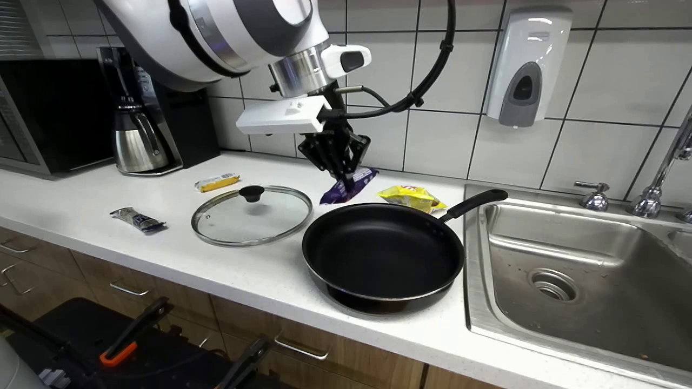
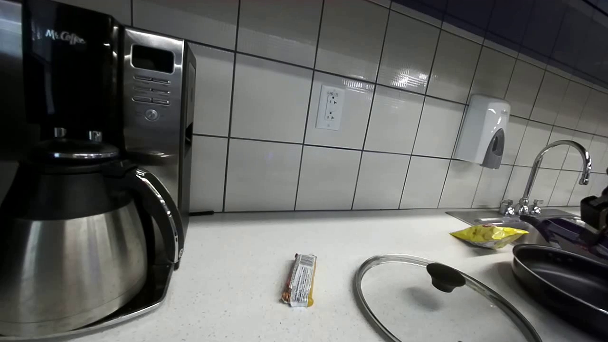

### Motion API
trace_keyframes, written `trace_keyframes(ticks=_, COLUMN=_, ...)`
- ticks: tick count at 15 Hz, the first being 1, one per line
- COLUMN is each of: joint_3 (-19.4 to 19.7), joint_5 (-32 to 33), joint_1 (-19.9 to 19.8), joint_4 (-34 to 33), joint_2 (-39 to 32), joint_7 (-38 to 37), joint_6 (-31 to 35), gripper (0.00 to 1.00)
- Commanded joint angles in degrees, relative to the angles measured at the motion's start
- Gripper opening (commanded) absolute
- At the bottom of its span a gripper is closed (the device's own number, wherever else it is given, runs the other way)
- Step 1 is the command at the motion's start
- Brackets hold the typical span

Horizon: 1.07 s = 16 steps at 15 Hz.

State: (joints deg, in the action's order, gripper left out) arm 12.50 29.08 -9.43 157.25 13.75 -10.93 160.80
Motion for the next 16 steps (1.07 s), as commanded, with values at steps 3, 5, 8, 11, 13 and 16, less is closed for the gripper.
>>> trace_keyframes(ticks=3, joint_3=-0.3, joint_5=-5.3, joint_1=-7.4, joint_4=1.8, joint_2=2.3, joint_7=3.3, joint_6=-2.2, gripper=0.02)
trace_keyframes(ticks=5, joint_3=0.5, joint_5=-7.8, joint_1=-8.4, joint_4=1.8, joint_2=1.5, joint_7=5.2, joint_6=-1.9, gripper=0.02)
trace_keyframes(ticks=8, joint_3=2.4, joint_5=-11.9, joint_1=-8.7, joint_4=0.7, joint_2=-1.1, joint_7=8.5, joint_6=-1.1, gripper=0.02)
trace_keyframes(ticks=11, joint_3=4.4, joint_5=-15.7, joint_1=-8.8, joint_4=-0.6, joint_2=-5.1, joint_7=10.8, joint_6=0.6, gripper=0.02)
trace_keyframes(ticks=13, joint_3=5.3, joint_5=-17.8, joint_1=-8.7, joint_4=-1.7, joint_2=-7.4, joint_7=11.8, joint_6=1.5, gripper=0.02)
trace_keyframes(ticks=16, joint_3=6.0, joint_5=-20.2, joint_1=-8.5, joint_4=-3.6, joint_2=-11.0, joint_7=12.4, joint_6=2.7, gripper=0.02)
